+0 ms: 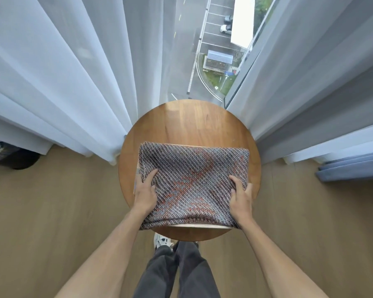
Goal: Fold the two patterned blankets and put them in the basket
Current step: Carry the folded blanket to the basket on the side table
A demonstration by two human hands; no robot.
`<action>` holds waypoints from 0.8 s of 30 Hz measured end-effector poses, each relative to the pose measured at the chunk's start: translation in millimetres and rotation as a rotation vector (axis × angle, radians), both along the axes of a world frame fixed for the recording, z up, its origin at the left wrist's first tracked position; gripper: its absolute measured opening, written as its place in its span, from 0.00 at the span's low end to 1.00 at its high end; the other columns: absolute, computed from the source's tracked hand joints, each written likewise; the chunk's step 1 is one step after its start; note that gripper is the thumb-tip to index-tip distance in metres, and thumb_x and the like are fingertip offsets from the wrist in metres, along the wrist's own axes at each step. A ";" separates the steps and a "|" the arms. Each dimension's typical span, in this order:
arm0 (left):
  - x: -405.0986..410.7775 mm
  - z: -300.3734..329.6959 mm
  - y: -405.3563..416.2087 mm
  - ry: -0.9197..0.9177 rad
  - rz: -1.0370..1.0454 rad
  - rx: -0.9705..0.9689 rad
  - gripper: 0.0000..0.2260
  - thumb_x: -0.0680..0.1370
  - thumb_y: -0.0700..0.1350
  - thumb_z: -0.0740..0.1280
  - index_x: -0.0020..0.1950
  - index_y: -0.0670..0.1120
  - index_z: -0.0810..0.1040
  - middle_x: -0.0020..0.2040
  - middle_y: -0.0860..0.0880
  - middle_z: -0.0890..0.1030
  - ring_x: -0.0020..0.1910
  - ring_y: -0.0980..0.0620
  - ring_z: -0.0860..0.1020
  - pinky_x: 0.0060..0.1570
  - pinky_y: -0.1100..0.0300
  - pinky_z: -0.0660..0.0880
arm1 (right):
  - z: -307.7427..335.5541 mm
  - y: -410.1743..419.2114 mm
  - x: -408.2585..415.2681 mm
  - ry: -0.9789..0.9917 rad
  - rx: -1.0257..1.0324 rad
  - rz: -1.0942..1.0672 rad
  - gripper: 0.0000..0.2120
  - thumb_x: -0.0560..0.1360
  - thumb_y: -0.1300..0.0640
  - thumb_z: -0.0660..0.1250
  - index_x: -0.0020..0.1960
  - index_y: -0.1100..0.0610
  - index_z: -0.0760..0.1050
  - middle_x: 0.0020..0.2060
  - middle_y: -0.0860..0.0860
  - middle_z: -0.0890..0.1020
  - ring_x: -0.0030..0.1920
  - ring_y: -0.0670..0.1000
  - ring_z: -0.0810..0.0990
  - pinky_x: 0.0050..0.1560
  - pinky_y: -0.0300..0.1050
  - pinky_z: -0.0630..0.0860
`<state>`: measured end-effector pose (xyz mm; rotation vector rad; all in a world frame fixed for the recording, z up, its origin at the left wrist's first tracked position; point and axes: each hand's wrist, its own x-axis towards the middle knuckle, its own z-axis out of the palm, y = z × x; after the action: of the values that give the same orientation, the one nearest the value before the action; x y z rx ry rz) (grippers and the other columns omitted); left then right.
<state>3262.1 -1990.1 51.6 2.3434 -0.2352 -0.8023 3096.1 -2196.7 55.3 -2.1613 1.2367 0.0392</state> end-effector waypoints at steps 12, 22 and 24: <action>-7.4 -41.0 -6.6 -0.055 -0.116 0.216 0.27 0.80 0.33 0.59 0.76 0.51 0.61 0.77 0.39 0.52 0.74 0.40 0.59 0.66 0.50 0.66 | -49.7 13.7 -0.8 0.272 -0.063 0.056 0.29 0.77 0.64 0.60 0.72 0.43 0.55 0.70 0.58 0.57 0.57 0.58 0.74 0.50 0.54 0.78; -8.3 -63.0 -14.1 -0.502 -0.716 0.474 0.28 0.77 0.58 0.51 0.75 0.47 0.65 0.76 0.38 0.59 0.76 0.38 0.55 0.72 0.40 0.50 | -64.3 7.6 2.6 0.263 -0.423 0.535 0.25 0.76 0.52 0.64 0.71 0.55 0.65 0.72 0.62 0.63 0.73 0.62 0.60 0.71 0.58 0.59; -6.0 -76.8 -7.5 -0.500 -0.717 0.490 0.30 0.77 0.60 0.50 0.76 0.48 0.62 0.77 0.39 0.57 0.76 0.38 0.53 0.72 0.39 0.50 | -76.5 2.6 4.6 0.324 -0.428 0.586 0.27 0.78 0.45 0.56 0.73 0.54 0.61 0.74 0.61 0.59 0.74 0.61 0.56 0.73 0.58 0.54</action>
<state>3256.1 -1997.6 -25.2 2.9303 -1.2709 -0.6041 3100.8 -2194.2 -21.2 -2.9228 0.7716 0.4175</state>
